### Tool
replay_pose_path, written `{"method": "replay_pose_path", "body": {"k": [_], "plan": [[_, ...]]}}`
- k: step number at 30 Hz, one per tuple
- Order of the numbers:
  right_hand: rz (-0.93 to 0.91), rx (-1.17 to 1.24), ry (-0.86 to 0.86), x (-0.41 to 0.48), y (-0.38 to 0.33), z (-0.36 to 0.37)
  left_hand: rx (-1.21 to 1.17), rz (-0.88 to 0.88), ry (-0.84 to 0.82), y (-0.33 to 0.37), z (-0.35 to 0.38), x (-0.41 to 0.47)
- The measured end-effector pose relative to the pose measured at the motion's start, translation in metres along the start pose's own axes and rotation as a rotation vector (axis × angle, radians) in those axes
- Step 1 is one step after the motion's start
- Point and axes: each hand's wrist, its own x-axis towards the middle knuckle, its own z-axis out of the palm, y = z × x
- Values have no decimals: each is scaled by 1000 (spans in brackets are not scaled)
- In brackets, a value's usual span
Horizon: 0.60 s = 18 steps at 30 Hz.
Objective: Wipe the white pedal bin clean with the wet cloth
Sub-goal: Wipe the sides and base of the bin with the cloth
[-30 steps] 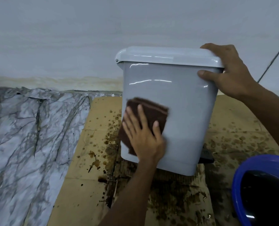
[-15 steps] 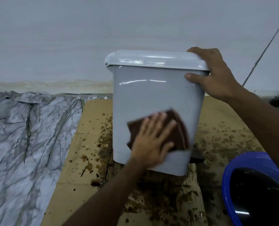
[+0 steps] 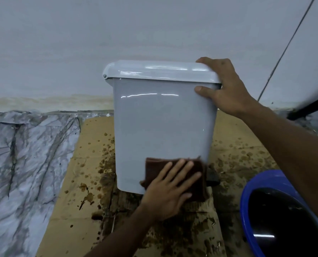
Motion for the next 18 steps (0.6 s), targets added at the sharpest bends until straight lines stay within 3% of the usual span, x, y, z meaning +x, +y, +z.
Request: {"method": "replay_pose_path", "body": {"k": [2,4,7,10,13,18], "plan": [[9,3,-7,-1,0,-1,6,-62,13,-29,-1,-22],[26,4,-8,0,-1,0,9,-238,78,-64,-12,-21],[35,4,-13,1,-2,2,-14,-533,211,-98,-35,29],[47,32,-5,0,-3,2,-69,-684,309,-94,-56,103],[58,72,30,2,-5,2,-78,-611,316,-64,-62,143],[77,102,21,3,-2,1,-65,-173,165,-40,-42,96]]}}
